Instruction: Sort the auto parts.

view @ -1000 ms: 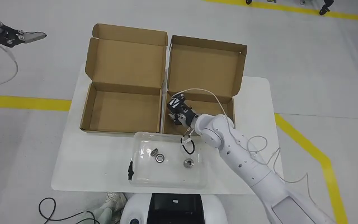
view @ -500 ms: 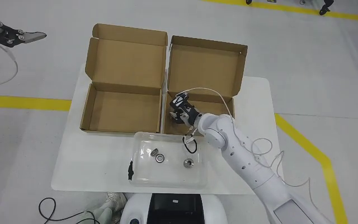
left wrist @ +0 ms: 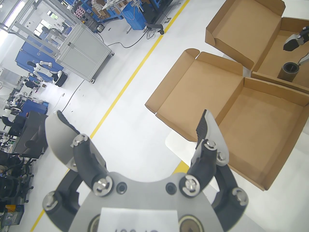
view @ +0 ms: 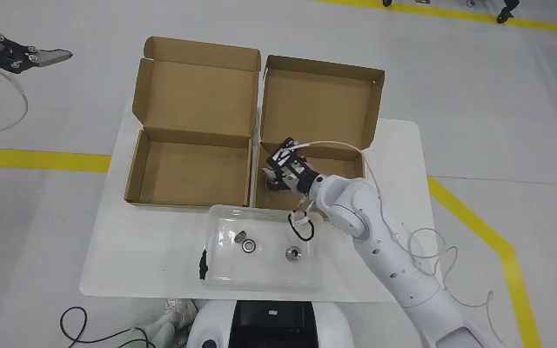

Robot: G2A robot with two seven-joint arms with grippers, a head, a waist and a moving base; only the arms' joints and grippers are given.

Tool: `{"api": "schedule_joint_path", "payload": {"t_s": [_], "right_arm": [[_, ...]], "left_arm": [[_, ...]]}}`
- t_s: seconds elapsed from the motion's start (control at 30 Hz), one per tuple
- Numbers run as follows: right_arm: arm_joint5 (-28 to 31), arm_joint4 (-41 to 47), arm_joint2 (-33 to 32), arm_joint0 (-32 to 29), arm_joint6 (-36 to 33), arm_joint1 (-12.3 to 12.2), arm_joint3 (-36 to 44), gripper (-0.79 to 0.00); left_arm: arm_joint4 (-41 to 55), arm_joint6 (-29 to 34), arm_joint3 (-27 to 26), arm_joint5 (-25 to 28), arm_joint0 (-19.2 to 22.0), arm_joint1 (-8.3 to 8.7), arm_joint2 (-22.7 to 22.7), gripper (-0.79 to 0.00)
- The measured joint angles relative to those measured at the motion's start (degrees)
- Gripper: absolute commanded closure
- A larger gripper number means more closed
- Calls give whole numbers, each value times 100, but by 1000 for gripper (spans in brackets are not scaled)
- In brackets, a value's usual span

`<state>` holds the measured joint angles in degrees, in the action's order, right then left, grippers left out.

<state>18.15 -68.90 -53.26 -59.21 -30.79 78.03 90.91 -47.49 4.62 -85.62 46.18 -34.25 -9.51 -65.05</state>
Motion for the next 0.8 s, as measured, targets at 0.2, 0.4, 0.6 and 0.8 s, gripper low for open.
{"api": "schedule_joint_path", "payload": {"t_s": [0.2, 0.4, 0.6, 0.8], "right_arm": [[292, -186, -239, -413, -289, -120, 976, -517], [1049, 91, -419, -765, -746, -240, 1631, -585], [1418, 148, -531, -966, -1235, -334, 2042, -597], [1845, 321, -773, -1209, -1373, -443, 2327, -591]], "left_arm": [[0, 0, 0, 0, 0, 0, 0, -785], [0, 0, 0, 0, 0, 0, 0, -785], [0, 0, 0, 0, 0, 0, 0, -785], [0, 0, 0, 0, 0, 0, 0, -785]]}}
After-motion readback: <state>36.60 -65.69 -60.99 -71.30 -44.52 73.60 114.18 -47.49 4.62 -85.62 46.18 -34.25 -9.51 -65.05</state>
